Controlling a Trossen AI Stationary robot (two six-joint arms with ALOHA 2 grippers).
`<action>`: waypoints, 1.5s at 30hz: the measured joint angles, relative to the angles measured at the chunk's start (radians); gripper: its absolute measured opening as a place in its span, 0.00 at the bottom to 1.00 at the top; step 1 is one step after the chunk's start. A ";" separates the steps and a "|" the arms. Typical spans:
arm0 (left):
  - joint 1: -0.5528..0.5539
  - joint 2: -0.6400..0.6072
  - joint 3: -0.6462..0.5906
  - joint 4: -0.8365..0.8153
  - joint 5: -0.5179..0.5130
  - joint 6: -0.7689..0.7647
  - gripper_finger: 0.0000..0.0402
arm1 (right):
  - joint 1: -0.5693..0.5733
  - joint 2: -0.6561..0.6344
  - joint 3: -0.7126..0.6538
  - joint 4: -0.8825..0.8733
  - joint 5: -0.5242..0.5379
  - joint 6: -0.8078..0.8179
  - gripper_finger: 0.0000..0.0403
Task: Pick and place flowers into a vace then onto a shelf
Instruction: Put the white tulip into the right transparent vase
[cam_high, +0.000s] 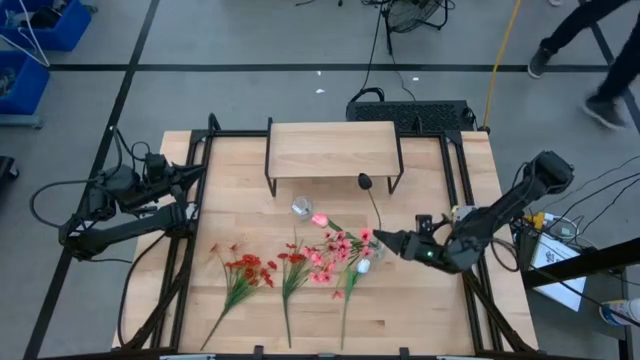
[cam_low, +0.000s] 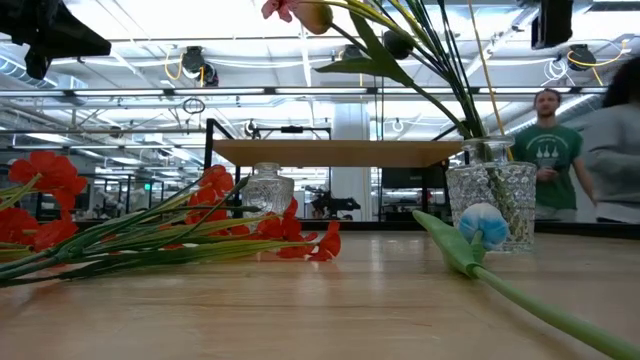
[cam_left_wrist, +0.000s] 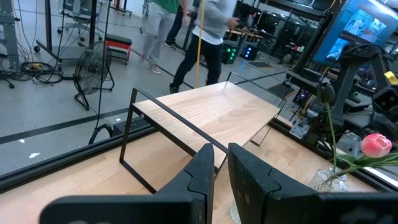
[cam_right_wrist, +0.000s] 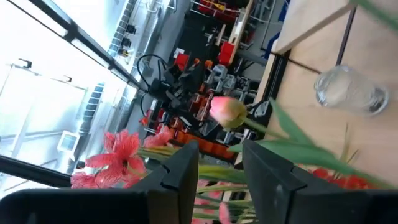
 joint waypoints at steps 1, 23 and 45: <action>0.000 0.000 0.000 0.000 0.000 0.000 0.13 | 0.000 0.019 0.016 0.000 0.001 0.015 0.29; 0.000 0.000 0.000 0.000 0.000 0.000 0.13 | 0.011 0.199 0.292 -0.541 -0.249 0.552 0.29; 0.000 0.000 0.000 0.000 0.000 0.000 0.13 | -0.145 0.332 0.292 -0.705 -0.807 0.883 0.23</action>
